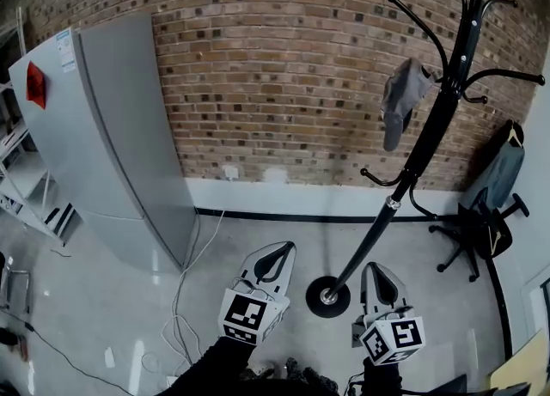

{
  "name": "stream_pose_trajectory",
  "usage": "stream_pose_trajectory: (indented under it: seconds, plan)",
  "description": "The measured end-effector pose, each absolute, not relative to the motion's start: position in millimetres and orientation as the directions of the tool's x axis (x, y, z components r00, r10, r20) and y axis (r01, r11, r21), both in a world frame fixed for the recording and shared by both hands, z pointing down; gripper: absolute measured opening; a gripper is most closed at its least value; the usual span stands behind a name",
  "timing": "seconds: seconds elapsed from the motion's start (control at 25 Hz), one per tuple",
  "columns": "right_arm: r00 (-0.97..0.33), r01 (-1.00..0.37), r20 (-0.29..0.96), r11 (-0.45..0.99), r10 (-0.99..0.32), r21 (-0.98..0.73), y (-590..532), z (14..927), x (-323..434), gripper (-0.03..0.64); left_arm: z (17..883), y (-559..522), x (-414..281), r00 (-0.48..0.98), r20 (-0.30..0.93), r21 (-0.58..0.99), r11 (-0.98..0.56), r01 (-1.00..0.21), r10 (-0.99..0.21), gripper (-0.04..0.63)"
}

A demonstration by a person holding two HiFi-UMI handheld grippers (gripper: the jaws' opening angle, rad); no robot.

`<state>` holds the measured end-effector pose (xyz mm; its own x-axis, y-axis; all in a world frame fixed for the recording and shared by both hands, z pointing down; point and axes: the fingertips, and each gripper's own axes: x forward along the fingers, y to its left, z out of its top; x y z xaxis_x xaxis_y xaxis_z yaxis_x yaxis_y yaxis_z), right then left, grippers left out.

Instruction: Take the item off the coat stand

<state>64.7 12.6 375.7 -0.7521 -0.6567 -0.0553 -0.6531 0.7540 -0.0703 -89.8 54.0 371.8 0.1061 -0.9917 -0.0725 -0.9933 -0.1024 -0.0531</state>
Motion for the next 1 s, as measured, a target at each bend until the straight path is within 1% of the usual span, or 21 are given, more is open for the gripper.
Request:
stream_pose_trajectory:
  seconds: [0.2, 0.32, 0.68, 1.0]
  plan:
    - [-0.735, -0.673, -0.040, 0.736, -0.677, -0.073, 10.9, 381.7, 34.4, 0.009, 377.7, 47.1, -124.4, 0.121, -0.063, -0.047, -0.118, -0.992, -0.991, 0.005]
    - [-0.724, -0.687, -0.030, 0.724, -0.689, -0.063, 8.1, 382.8, 26.6, 0.009, 383.3, 39.3, -131.6, 0.141, -0.053, -0.035, -0.139, -0.990, -0.989, 0.005]
    - [-0.655, -0.752, -0.021, 0.654, -0.755, -0.075, -21.8, 384.5, 36.8, 0.009, 385.7, -3.8, -118.3, 0.240, -0.048, -0.026, -0.239, -0.971, -0.970, 0.005]
    - [-0.635, -0.768, -0.025, 0.635, -0.772, -0.084, -64.7, 383.0, 58.1, 0.009, 381.4, -48.5, -100.2, 0.258, -0.049, -0.041, -0.256, -0.966, -0.965, 0.005]
